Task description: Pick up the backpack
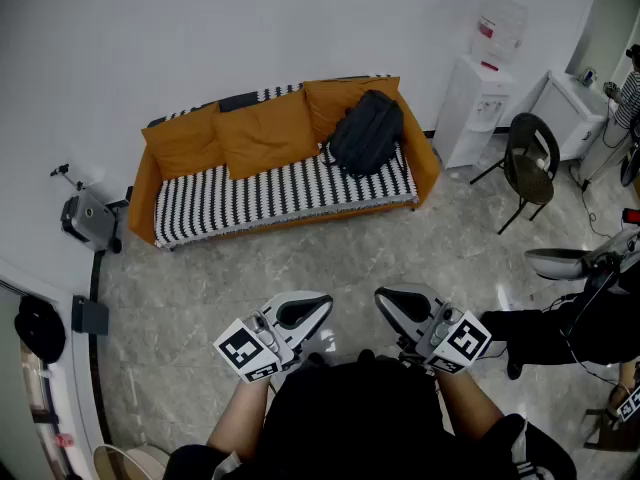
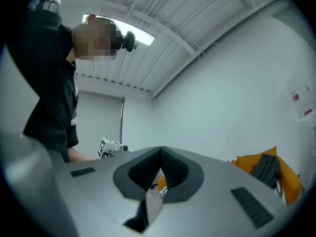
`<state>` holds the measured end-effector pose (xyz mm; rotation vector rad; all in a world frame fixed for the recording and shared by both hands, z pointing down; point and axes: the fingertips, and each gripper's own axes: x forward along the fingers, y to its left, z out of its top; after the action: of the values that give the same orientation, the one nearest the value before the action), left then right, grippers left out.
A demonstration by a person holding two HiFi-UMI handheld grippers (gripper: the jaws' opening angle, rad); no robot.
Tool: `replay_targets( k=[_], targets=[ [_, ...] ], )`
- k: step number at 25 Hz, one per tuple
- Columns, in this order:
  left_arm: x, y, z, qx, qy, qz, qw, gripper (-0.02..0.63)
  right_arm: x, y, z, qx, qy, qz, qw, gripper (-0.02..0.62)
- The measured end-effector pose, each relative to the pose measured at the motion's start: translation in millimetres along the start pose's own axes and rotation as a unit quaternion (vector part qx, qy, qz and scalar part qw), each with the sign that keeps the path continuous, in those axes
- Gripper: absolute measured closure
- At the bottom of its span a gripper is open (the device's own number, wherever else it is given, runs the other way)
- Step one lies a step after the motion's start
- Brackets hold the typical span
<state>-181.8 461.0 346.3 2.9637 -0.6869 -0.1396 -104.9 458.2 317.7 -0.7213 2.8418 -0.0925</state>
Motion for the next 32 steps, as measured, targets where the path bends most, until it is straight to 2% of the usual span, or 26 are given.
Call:
replay_targets(
  k=[13,32],
  targets=[
    [9.7,3.2,0.7,-0.015,-0.005,-0.001,0.9999,0.583,-2.7,-11.5,-1.2,0.014,0.004,0.006,1.000,0.569],
    [21.1,-15.7,0.5,-0.022,0.001,-0.010,0.9997,0.583,-24.0,-13.7,1.2,0.027,0.006,0.013,1.000,0.569]
  ],
)
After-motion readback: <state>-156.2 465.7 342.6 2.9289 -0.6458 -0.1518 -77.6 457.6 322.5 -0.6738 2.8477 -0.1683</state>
